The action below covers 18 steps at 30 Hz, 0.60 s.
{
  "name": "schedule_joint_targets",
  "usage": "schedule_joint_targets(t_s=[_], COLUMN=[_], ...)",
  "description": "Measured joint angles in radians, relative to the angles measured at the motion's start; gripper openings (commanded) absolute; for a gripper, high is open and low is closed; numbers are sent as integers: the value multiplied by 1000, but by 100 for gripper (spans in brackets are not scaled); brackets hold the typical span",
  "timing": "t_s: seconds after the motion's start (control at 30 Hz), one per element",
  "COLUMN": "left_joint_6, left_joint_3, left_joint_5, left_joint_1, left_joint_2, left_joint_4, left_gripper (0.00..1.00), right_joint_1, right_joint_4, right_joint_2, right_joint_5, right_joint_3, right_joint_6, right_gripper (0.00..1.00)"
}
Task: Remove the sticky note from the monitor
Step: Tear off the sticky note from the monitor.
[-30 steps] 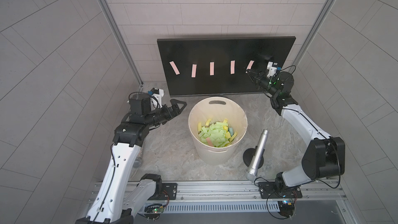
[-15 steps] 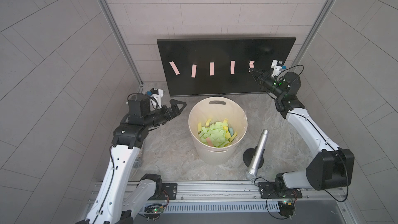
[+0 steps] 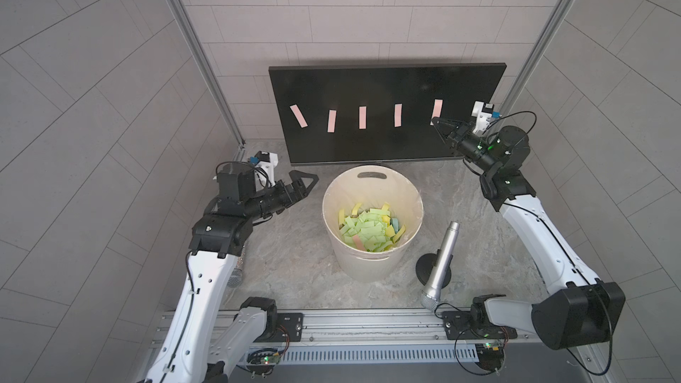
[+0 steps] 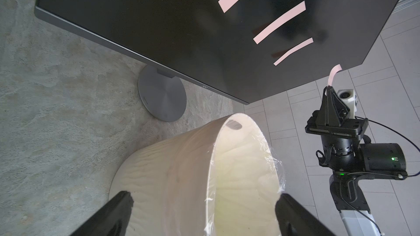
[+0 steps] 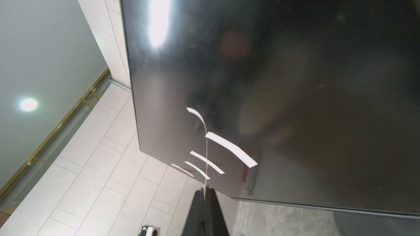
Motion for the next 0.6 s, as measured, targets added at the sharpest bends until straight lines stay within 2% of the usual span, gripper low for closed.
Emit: schedule_joint_targets(t_s=[0.27,0.6], left_joint_6=[-8,-11], left_joint_3=[0,0], left_joint_5=[0,-2], left_joint_1=[0,0], left_joint_2=[-4,-12], left_joint_4=[0,0], left_gripper=[100,100], right_joint_1=[72,213], right_joint_4=[-126,-291], right_joint_2=[-69,-145], right_joint_5=[-24,-27], right_joint_3=[0,0], right_joint_6=[-98,-243], right_gripper=[0,0])
